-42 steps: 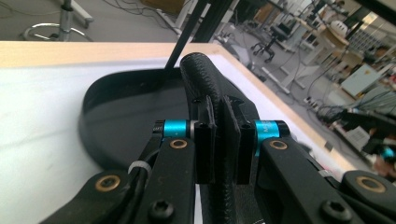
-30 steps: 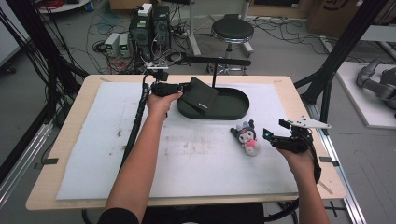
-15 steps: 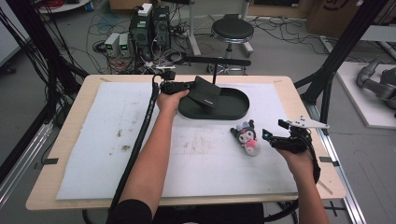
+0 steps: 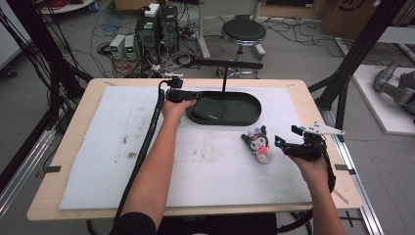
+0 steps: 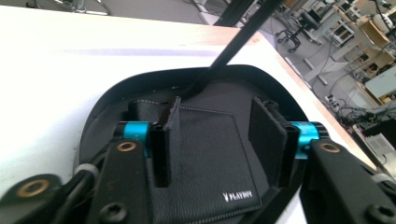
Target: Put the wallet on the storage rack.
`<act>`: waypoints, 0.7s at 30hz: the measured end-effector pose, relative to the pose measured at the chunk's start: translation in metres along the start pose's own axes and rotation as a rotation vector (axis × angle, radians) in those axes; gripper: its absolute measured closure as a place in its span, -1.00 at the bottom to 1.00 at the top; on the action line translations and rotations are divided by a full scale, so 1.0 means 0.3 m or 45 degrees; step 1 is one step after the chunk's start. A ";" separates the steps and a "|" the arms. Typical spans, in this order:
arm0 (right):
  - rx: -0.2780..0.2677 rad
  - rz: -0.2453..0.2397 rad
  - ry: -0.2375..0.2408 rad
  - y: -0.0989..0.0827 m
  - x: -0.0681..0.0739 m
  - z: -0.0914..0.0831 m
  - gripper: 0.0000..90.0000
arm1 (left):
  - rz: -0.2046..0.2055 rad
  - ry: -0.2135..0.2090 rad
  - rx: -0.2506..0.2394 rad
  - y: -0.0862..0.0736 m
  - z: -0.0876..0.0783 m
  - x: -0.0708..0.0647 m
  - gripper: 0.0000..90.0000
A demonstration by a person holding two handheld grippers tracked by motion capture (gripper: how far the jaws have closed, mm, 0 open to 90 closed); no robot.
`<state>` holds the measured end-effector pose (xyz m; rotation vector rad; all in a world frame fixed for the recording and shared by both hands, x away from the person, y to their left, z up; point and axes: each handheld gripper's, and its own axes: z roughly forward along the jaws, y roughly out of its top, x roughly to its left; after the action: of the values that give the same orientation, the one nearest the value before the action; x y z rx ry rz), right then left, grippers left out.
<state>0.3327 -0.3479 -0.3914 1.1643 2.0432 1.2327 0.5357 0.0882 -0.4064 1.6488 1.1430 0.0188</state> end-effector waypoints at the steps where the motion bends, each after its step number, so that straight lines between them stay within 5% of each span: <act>1: 0.002 0.003 -0.001 0.000 0.002 -0.001 -0.60 | 0.011 -0.007 0.001 -0.002 -0.009 -0.005 0.11; 8: -0.005 0.009 -0.005 0.002 0.005 -0.007 -0.60 | 0.120 -0.033 0.021 -0.012 -0.077 -0.061 -0.14; 11: -0.003 -0.004 -0.005 0.003 0.008 -0.006 -0.60 | 0.214 -0.023 0.012 -0.027 -0.159 -0.108 -0.27; 21: 0.012 -0.001 -0.009 -0.002 0.015 -0.002 -0.60 | 0.319 -0.077 0.040 -0.108 -0.335 -0.131 -0.55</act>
<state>0.3296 -0.3445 -0.3914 1.1701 2.0458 1.2182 0.4404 0.1346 -0.3686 1.7998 0.8898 0.1109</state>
